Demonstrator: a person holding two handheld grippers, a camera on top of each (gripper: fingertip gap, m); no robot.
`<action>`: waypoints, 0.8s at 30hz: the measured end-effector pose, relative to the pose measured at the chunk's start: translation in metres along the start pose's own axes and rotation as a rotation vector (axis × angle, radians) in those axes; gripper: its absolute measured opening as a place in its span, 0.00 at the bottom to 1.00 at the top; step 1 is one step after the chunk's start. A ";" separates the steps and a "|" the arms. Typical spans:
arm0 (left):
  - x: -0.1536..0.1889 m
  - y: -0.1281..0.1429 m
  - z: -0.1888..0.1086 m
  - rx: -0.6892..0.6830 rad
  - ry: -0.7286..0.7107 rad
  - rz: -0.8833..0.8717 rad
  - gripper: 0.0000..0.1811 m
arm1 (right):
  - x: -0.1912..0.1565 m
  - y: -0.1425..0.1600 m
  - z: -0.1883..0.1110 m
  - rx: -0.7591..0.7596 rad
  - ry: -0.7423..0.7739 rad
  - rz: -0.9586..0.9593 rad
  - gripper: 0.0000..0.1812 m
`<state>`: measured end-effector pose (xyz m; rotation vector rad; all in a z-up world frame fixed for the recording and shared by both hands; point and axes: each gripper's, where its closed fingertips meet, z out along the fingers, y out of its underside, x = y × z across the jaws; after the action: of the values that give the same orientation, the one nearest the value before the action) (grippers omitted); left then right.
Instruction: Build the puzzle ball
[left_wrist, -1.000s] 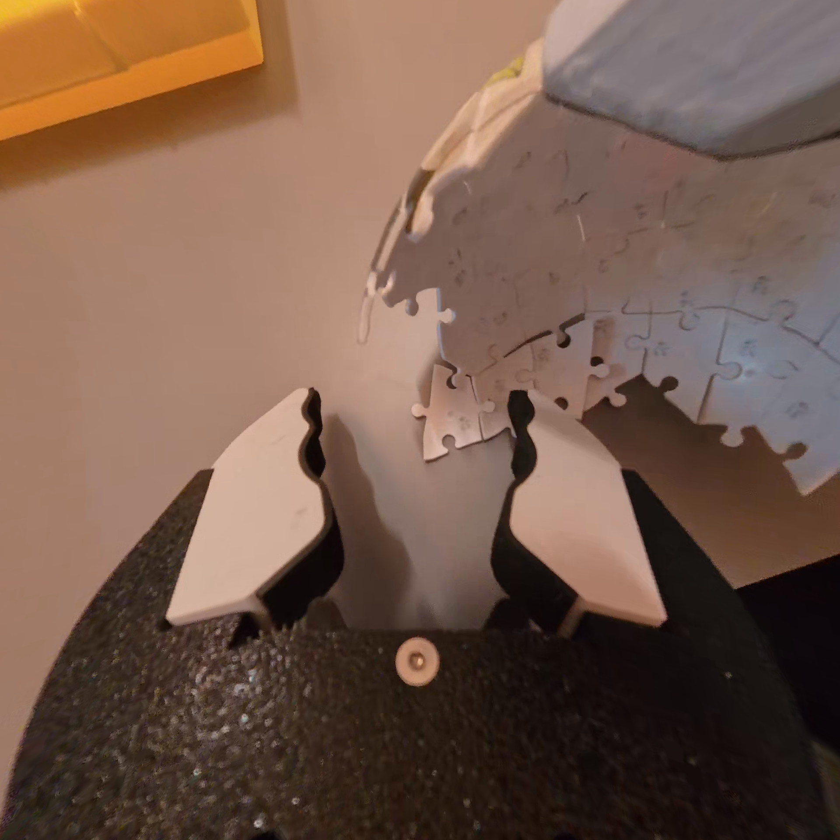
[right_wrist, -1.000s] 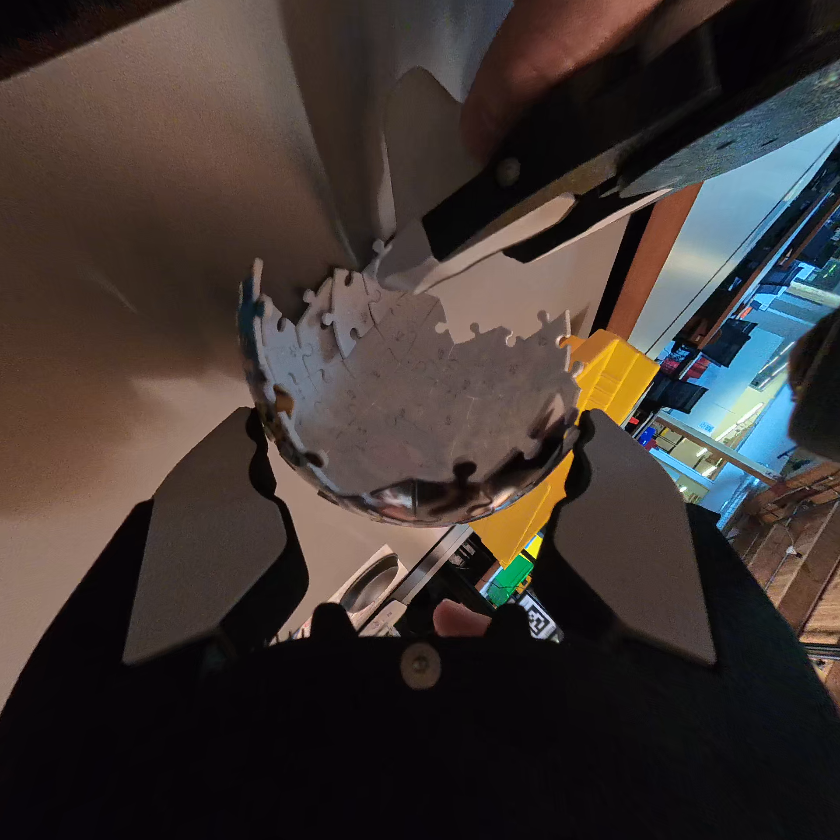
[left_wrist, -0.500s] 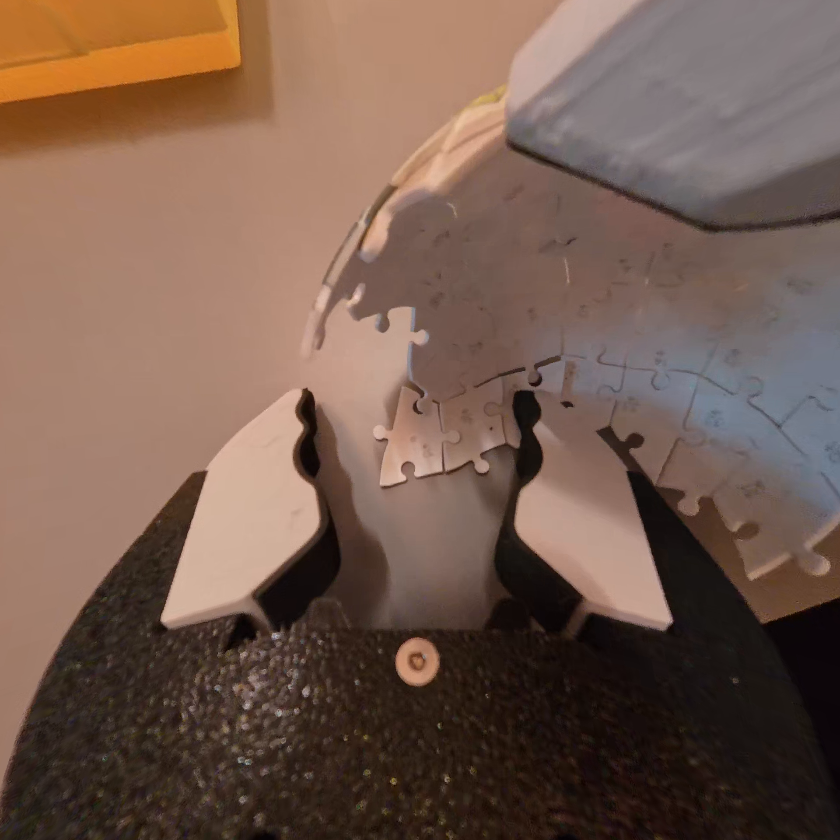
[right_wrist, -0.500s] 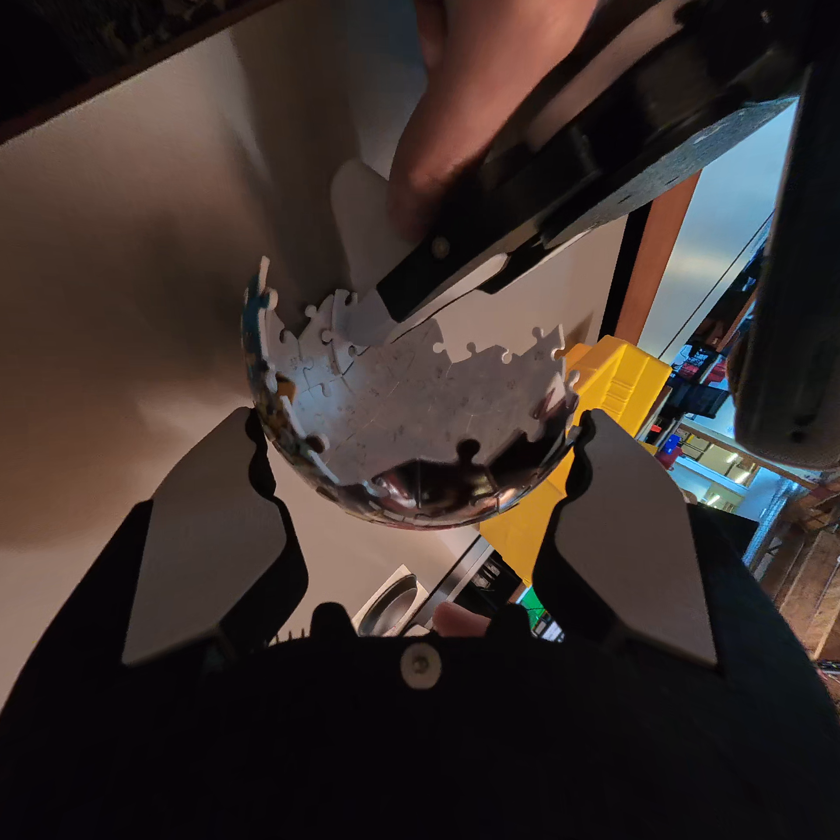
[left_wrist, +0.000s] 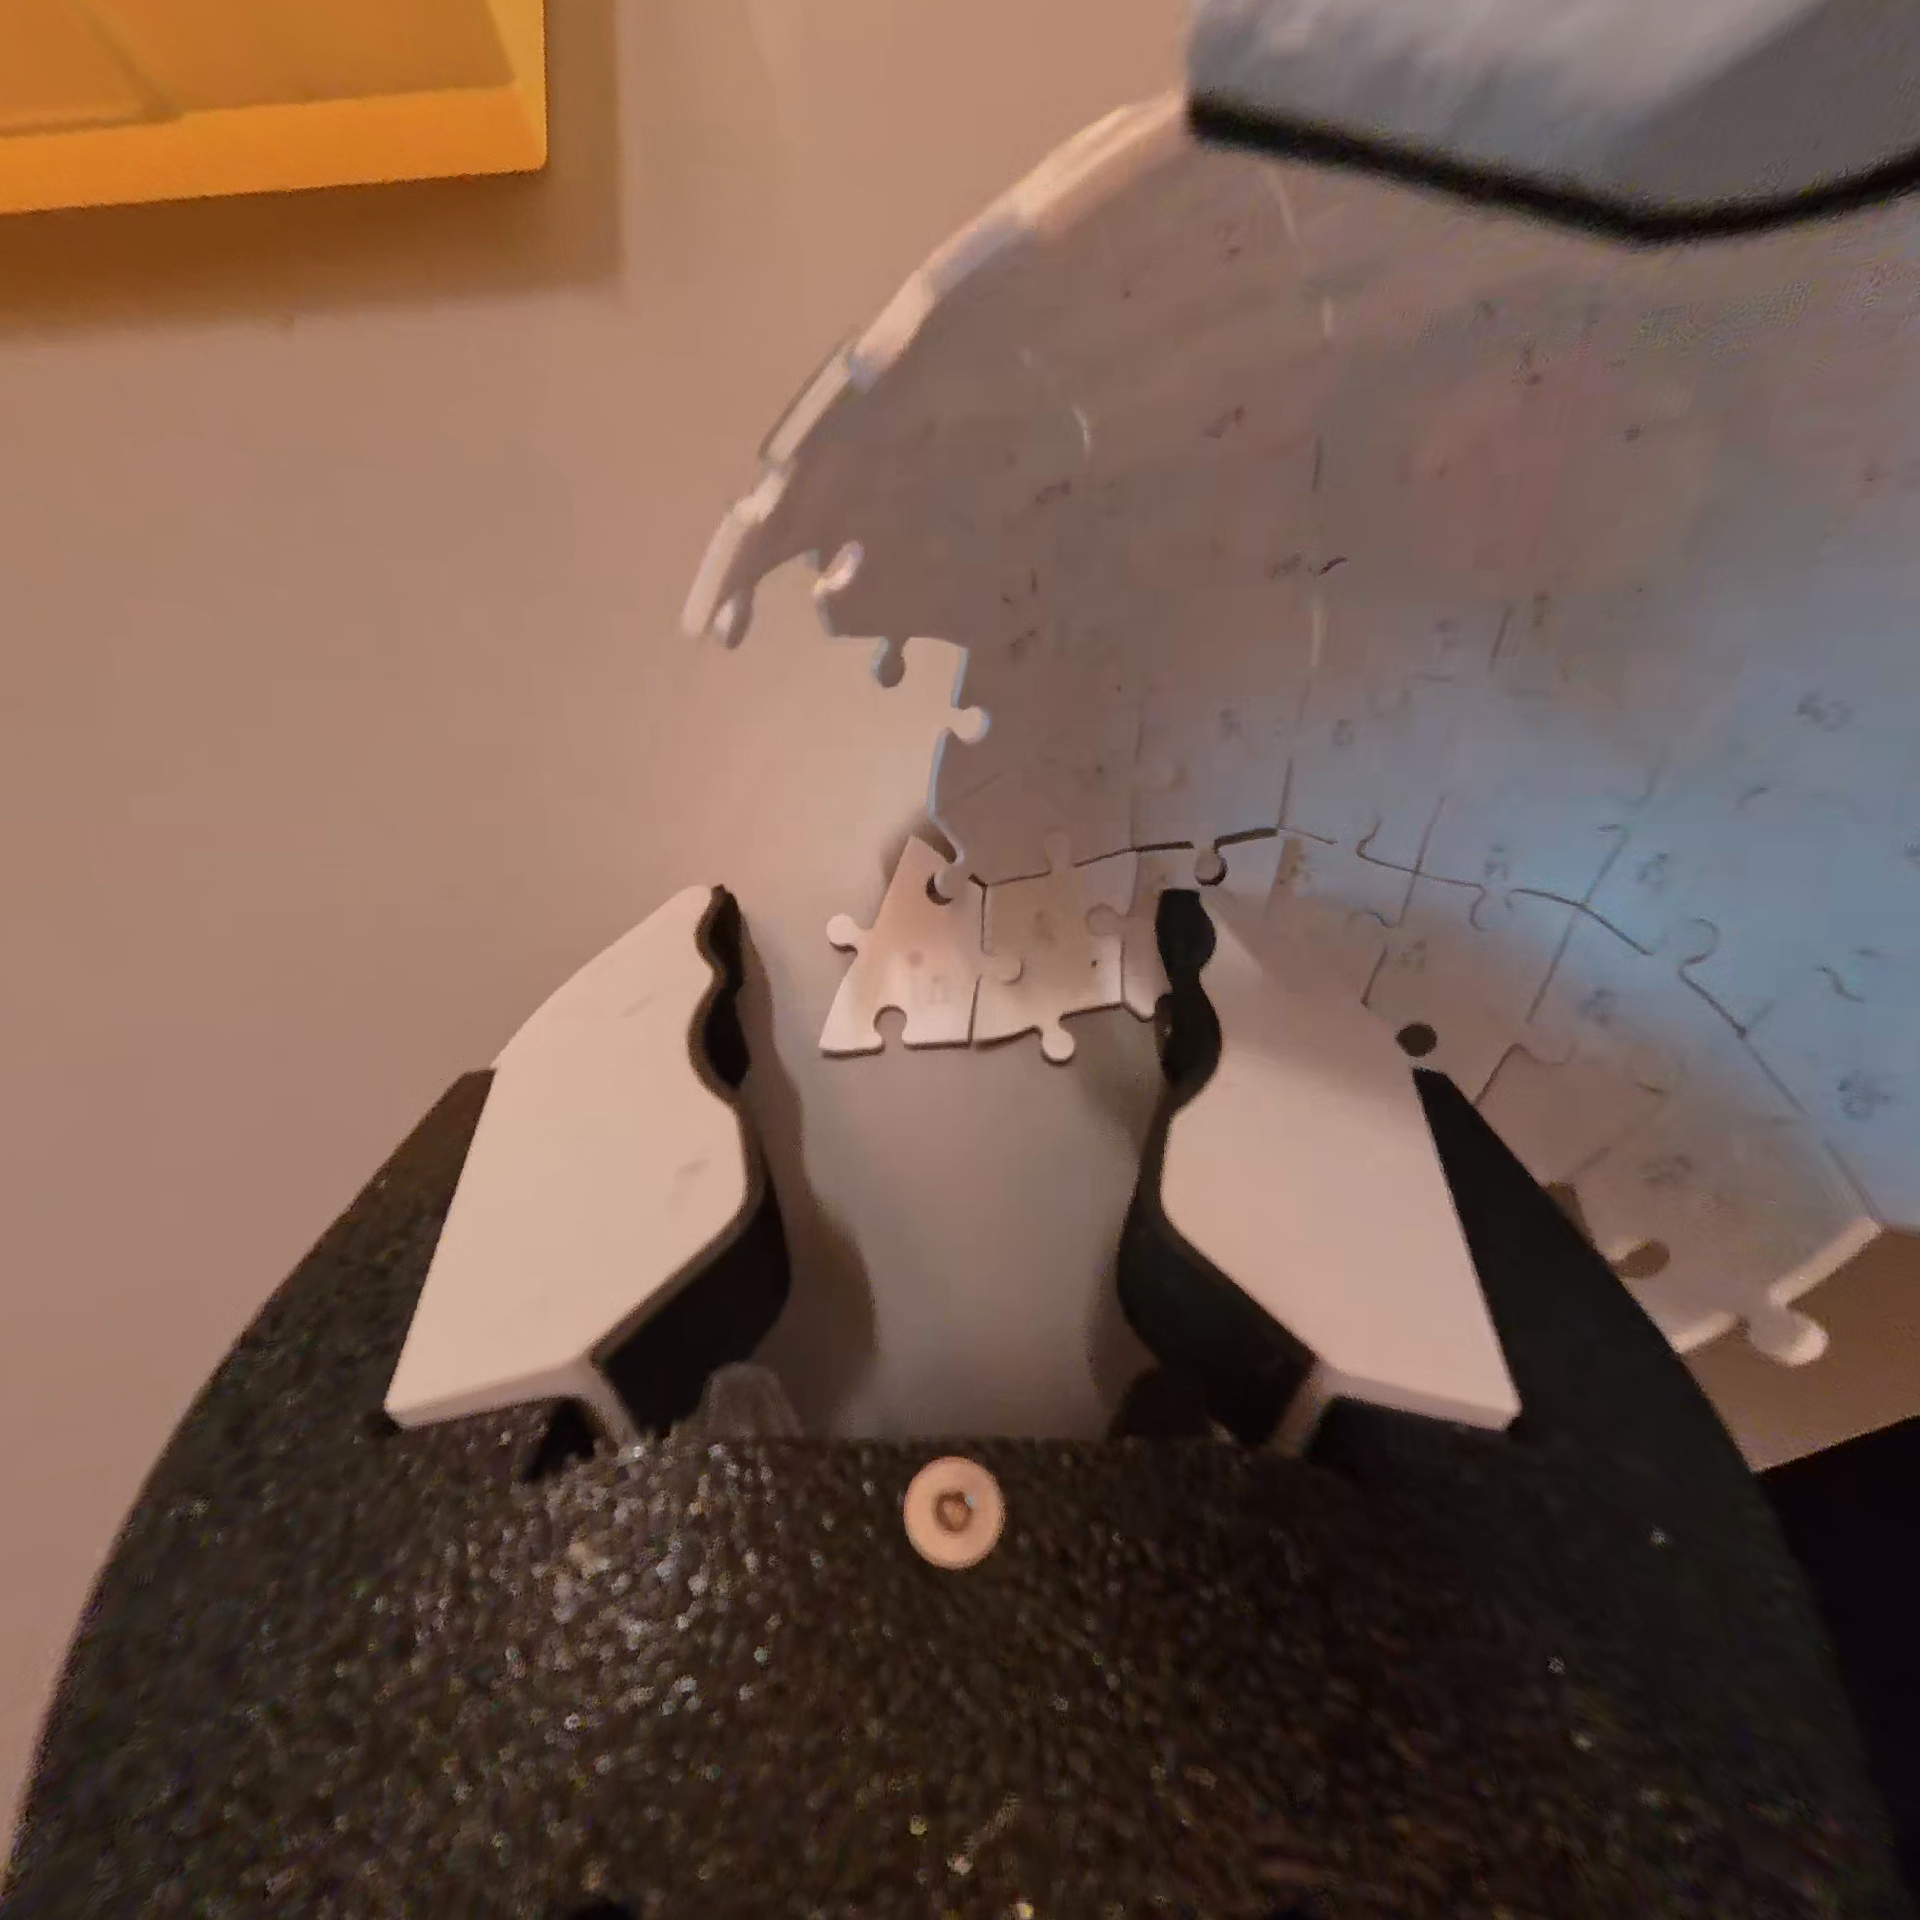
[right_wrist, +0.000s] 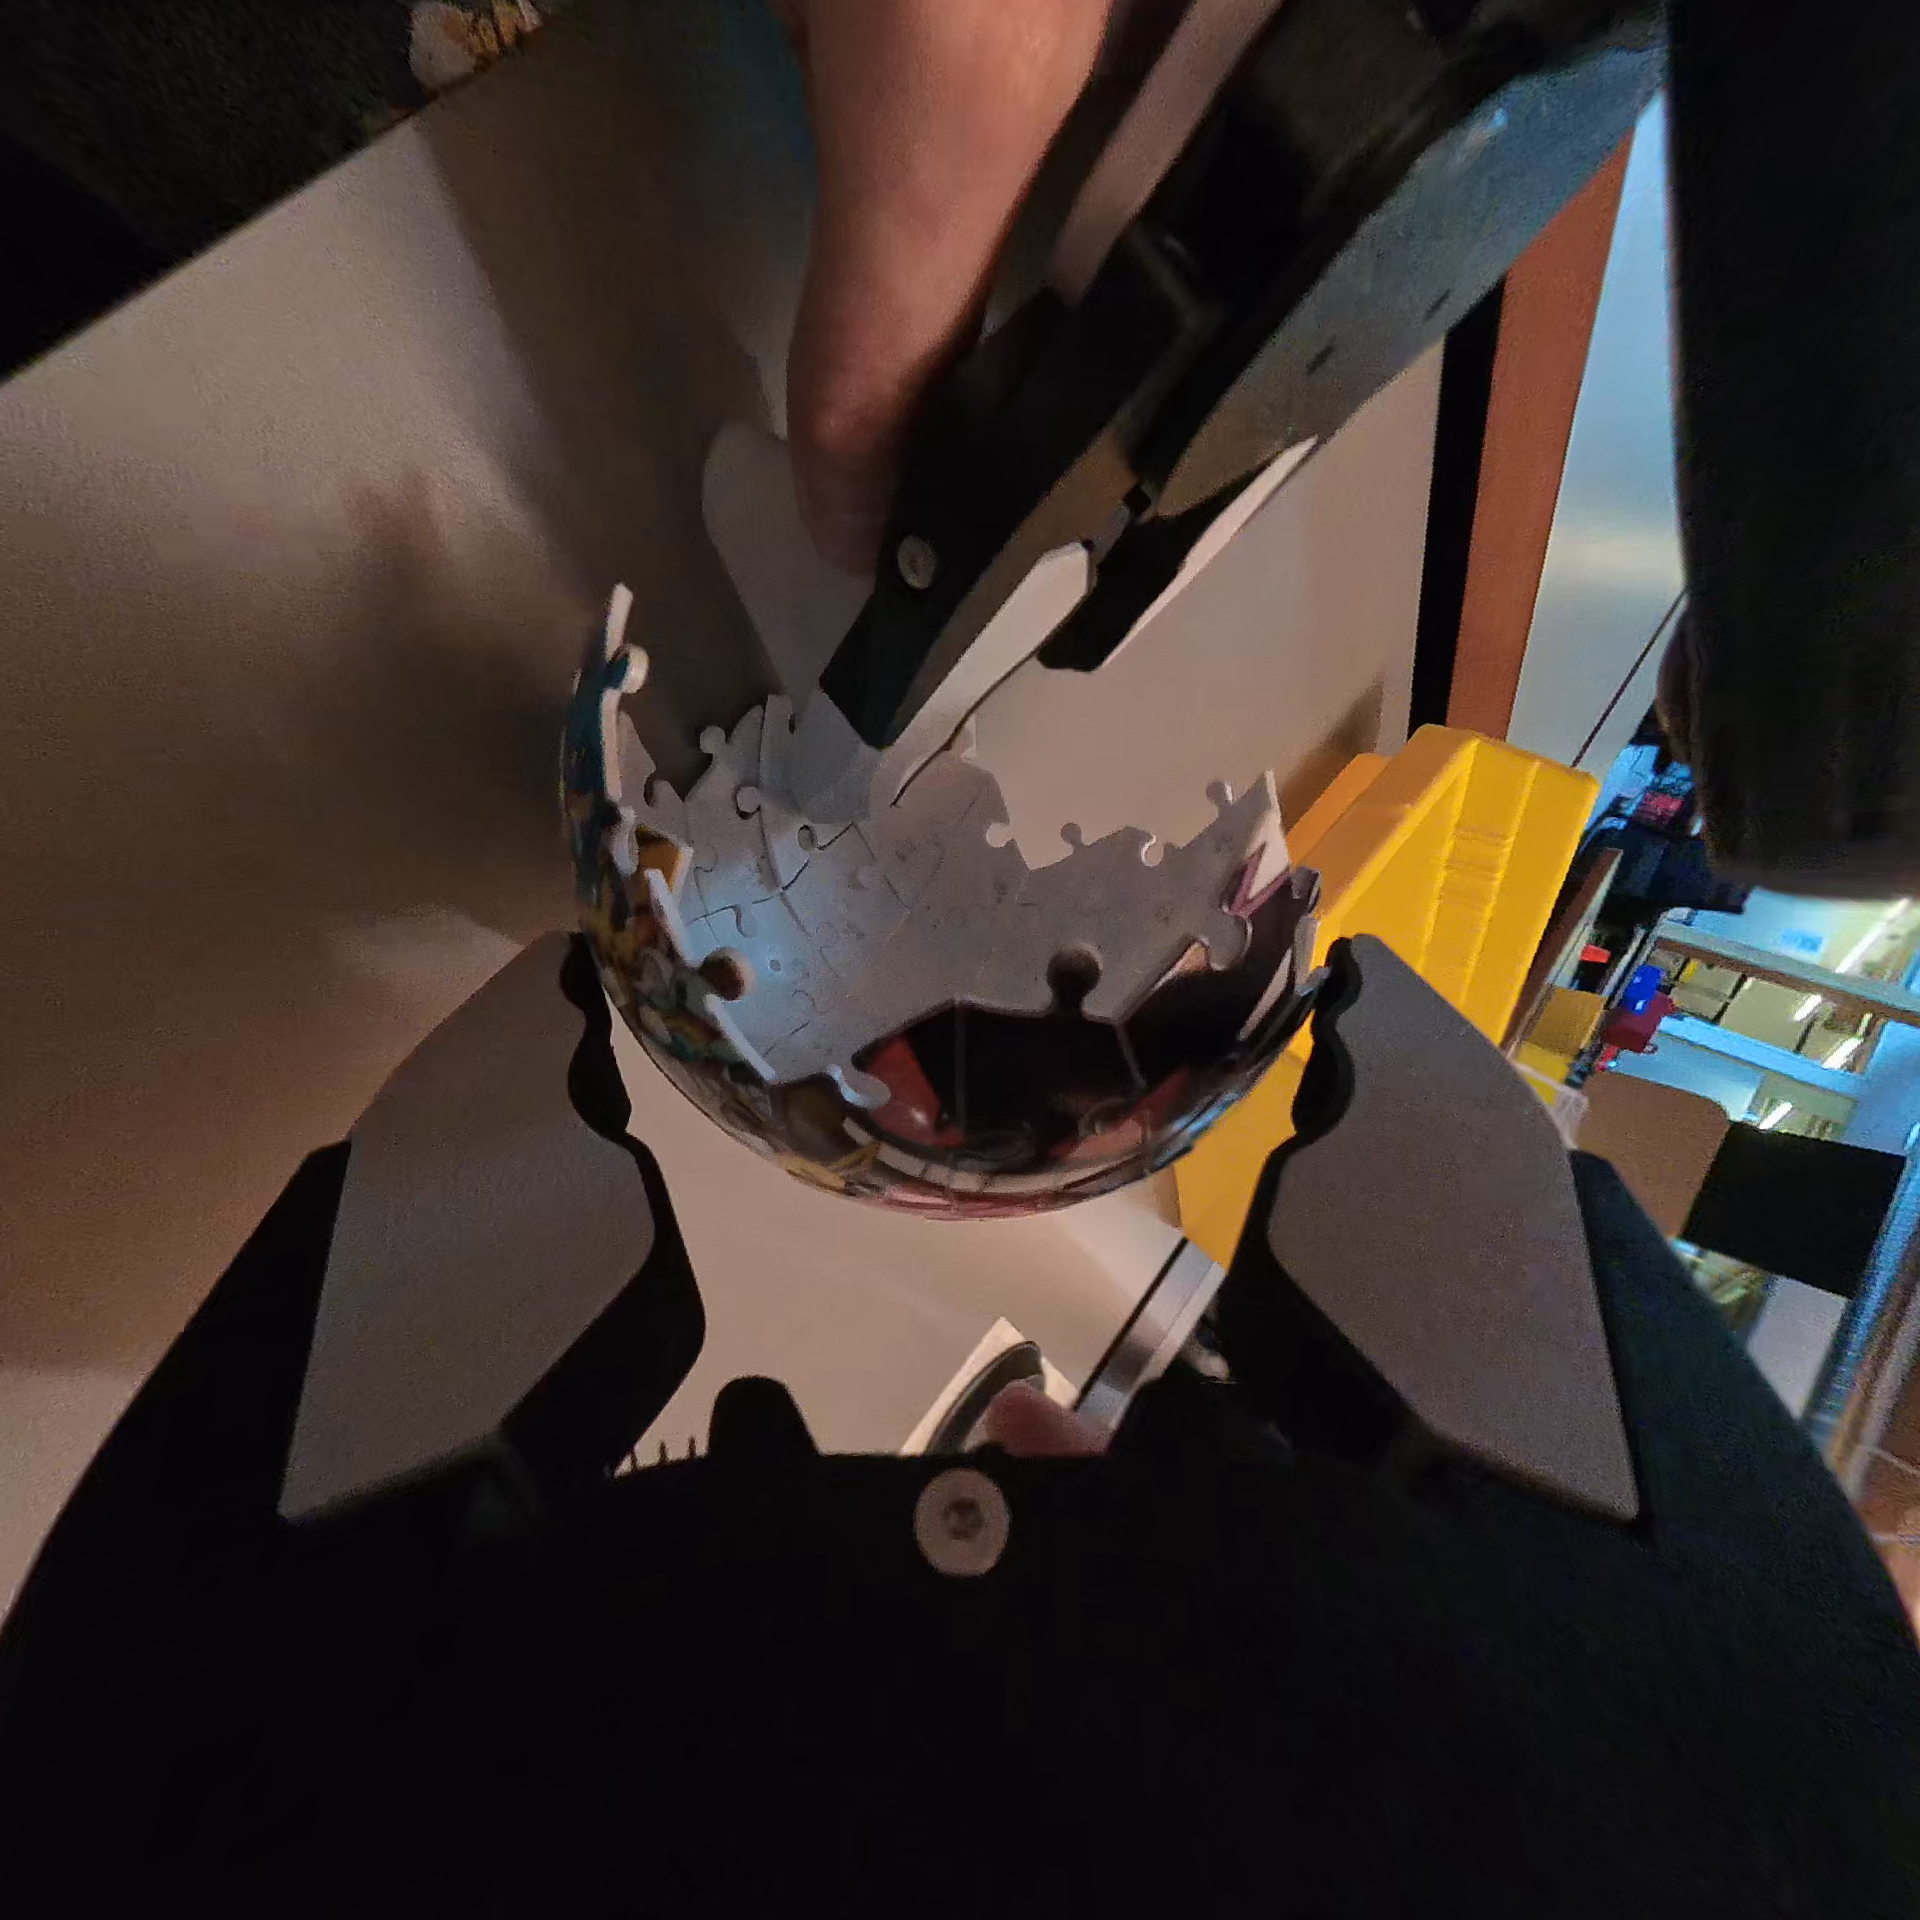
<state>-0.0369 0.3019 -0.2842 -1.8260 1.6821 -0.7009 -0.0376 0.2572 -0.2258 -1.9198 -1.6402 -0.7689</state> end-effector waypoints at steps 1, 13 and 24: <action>0.000 0.000 0.000 0.000 0.006 -0.010 0.43 | 0.000 0.001 0.000 0.006 -0.002 0.019 0.70; 0.000 0.000 0.002 0.001 0.017 -0.007 0.45 | 0.005 0.008 0.012 0.202 -0.038 0.366 0.78; 0.000 0.000 0.003 -0.001 0.021 -0.006 0.46 | 0.007 0.002 0.009 0.369 -0.021 0.472 0.80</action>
<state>-0.0349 0.3022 -0.2859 -1.8310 1.6917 -0.7246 -0.0341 0.2685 -0.2275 -1.9276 -1.1631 -0.2377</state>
